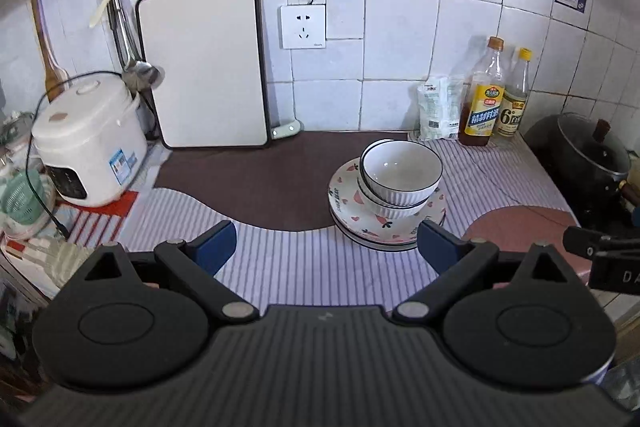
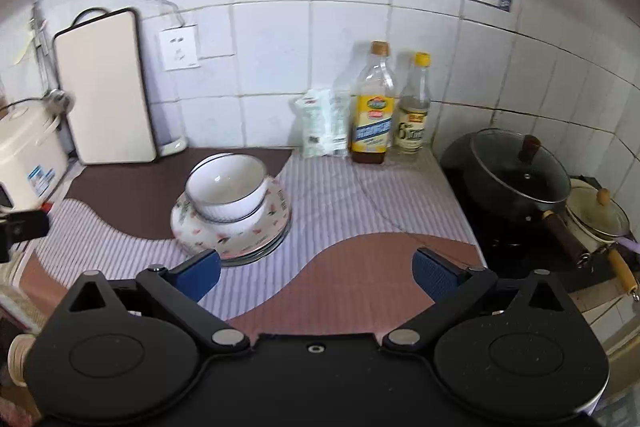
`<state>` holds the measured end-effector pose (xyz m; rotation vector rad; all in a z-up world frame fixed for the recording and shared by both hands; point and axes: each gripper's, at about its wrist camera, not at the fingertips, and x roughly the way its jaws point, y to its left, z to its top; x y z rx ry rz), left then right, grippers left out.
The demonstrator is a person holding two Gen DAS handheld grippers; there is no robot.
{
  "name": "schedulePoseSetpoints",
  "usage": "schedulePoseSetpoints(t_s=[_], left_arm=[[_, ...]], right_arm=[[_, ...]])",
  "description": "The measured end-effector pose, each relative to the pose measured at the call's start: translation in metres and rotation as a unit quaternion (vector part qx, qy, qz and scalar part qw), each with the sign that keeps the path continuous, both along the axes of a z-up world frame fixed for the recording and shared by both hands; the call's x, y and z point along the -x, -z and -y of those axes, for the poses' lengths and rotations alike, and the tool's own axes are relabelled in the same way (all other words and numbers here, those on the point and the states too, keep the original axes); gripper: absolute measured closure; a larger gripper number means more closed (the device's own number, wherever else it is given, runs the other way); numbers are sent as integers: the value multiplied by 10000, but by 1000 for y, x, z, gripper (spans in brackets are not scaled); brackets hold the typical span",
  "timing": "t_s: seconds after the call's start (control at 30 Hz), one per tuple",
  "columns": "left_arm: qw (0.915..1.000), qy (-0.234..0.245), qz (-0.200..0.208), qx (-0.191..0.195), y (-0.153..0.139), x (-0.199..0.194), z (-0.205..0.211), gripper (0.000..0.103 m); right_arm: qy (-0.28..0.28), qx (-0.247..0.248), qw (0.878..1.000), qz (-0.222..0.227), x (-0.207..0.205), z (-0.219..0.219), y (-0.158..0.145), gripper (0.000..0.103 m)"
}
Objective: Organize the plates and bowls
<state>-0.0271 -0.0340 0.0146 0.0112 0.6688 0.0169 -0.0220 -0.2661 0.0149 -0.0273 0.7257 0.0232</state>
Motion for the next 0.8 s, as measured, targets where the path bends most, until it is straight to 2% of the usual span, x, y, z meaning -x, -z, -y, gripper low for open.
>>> schedulePoseSetpoints(t_s=[0.1,0.23,0.37,0.47,0.7,0.8], left_arm=[[10000,-9,26,-60,2,6,1,5],[10000,-4,-17,31,5,12,-4,5],[10000,85,-40,-19,7,16,-4,5],[9999,107,-91,19,9,16,-5,5],[9998,151,-121,20,12,17,-5,5],[9995,261,-108,149,13,18,-6,5]], right_arm=[[-82,-151,9999,7,9,-9,2,0],[-230,14,9997,43,18,-25,8,0],[-214,-69,9997,117,27,-33,12,0],[-251,104,9995,175,31,-39,15,0],[-153,12,9996,231,31,-32,12,0],[-126,-33,9997,228,31,-30,13,0]])
